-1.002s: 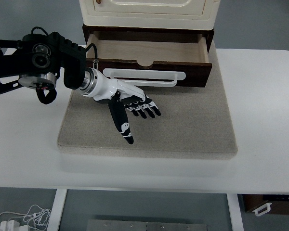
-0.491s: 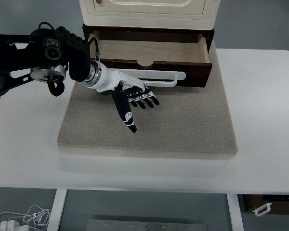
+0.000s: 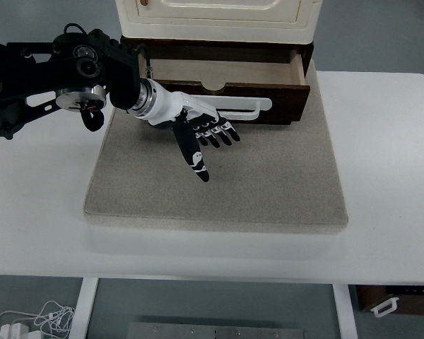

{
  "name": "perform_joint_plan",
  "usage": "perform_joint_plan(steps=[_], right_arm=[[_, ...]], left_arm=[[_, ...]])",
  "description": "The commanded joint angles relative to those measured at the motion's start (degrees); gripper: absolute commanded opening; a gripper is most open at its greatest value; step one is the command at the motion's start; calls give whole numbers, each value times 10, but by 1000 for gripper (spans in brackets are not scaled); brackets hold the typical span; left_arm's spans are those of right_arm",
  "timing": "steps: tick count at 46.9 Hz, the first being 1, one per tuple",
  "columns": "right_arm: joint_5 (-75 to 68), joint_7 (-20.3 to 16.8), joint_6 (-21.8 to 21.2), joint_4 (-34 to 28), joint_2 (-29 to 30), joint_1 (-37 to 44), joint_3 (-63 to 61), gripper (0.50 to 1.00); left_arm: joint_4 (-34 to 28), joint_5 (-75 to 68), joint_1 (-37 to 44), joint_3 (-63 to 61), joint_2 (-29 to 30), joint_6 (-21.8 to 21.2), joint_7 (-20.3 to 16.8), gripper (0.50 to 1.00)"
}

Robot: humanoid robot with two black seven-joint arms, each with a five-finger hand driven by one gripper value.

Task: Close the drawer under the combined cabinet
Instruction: 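Push the brown drawer with the left hand away from the robot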

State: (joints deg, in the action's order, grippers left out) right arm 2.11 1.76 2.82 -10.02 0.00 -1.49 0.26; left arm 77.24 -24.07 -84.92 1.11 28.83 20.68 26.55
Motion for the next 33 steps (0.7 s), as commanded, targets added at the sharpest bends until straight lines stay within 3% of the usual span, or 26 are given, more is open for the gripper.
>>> perform_joint_plan(steps=[1,33], right_arm=[[0,0,0,0,0,0,0,952],[0,0,0,0,0,0,0,952]], left_arm=[[-8,0,0,0,-1,0,0,1000],[-74,-3,1,4,-19,-35,-4,1000]])
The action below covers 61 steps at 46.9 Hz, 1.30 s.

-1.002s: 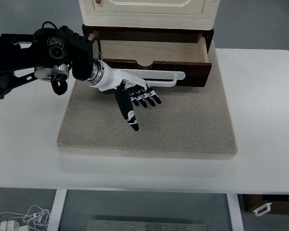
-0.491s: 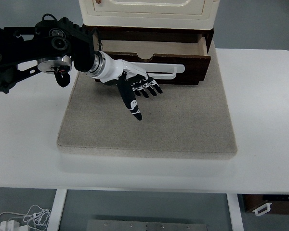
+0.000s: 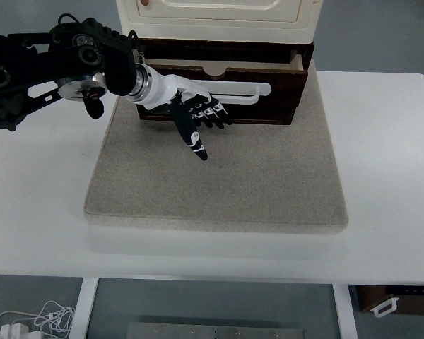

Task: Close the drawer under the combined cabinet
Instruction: 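Push the brown drawer with the left hand away from the robot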

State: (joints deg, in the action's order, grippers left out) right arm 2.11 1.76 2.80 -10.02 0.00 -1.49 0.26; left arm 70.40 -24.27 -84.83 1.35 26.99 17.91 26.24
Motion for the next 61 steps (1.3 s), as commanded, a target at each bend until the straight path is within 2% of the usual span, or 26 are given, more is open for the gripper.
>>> perform_joint_plan(steps=[1,38,61], right_arm=[[0,0,0,0,0,0,0,952],[0,0,0,0,0,0,0,952],[0,0,0,0,0,0,0,952]], left_arm=[[-6,-1,0,1,-1,-9,0,1000],[-31,-15,16,18,-4,-60,-4,1000],[-34,-16,16,26,-4,-68,-5,1000]])
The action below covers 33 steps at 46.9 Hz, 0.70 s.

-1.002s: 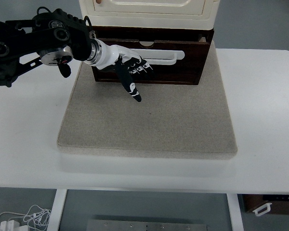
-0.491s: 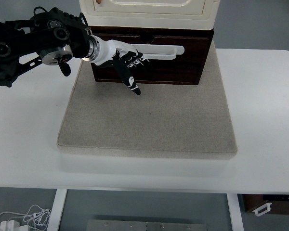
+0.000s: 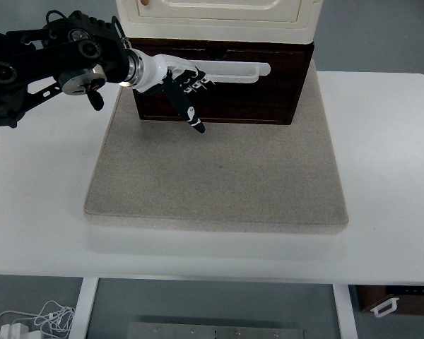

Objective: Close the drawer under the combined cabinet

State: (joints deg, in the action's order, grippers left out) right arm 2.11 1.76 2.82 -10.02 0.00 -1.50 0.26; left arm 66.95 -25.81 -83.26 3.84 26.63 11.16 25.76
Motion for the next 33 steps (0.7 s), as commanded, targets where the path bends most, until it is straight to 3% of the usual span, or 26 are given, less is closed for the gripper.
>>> perform_joint_plan(steps=[1,14,20,23,30,33], right_arm=[[0,0,0,0,0,0,0,952],[0,0,0,0,0,0,0,952],[0,0,0,0,0,0,0,952],[0,0,0,0,0,0,0,952],[0,0,0,0,0,0,0,952],[0,0,0,0,0,0,0,952]], left_arm=[[0,0,0,2,0,-2,0,1000],[1,0,1,12,4,-11,0,1000],[7,5,2,35,6,4,-2,1000],[12,10,5,66,6,37,-7,1000],[12,19,47,217,-1,173,-13,1000],[11,20,59,272,-13,208,-13,1000]])
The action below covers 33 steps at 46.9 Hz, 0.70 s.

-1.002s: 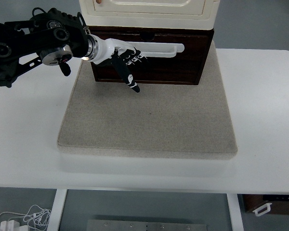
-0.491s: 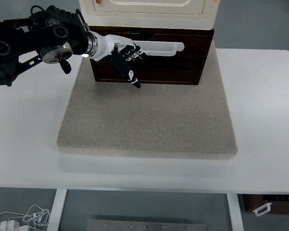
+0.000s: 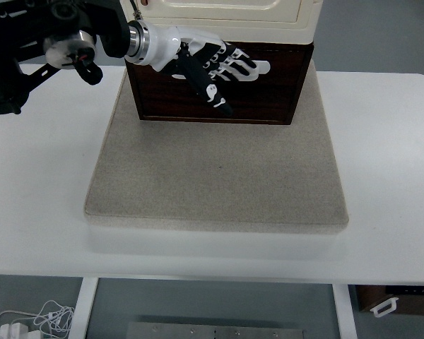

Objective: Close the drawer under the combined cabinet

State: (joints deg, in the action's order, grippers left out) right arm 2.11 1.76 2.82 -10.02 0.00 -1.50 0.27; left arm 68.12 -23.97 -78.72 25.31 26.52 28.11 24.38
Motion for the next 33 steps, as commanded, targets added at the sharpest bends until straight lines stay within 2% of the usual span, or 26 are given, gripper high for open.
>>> perform_joint_plan(steps=[1,10,20,33], right_arm=[[0,0,0,0,0,0,0,952],[0,0,0,0,0,0,0,952],[0,0,0,0,0,0,0,952],[0,0,0,0,0,0,0,952]], left_arm=[[-2,2,15,71,-19,43,1,1000],[-11,3,19,164,-61,45,-3,1000],[-14,33,23,217,-74,45,-17,1000],[-17,76,26,268,-72,45,-77,1000]])
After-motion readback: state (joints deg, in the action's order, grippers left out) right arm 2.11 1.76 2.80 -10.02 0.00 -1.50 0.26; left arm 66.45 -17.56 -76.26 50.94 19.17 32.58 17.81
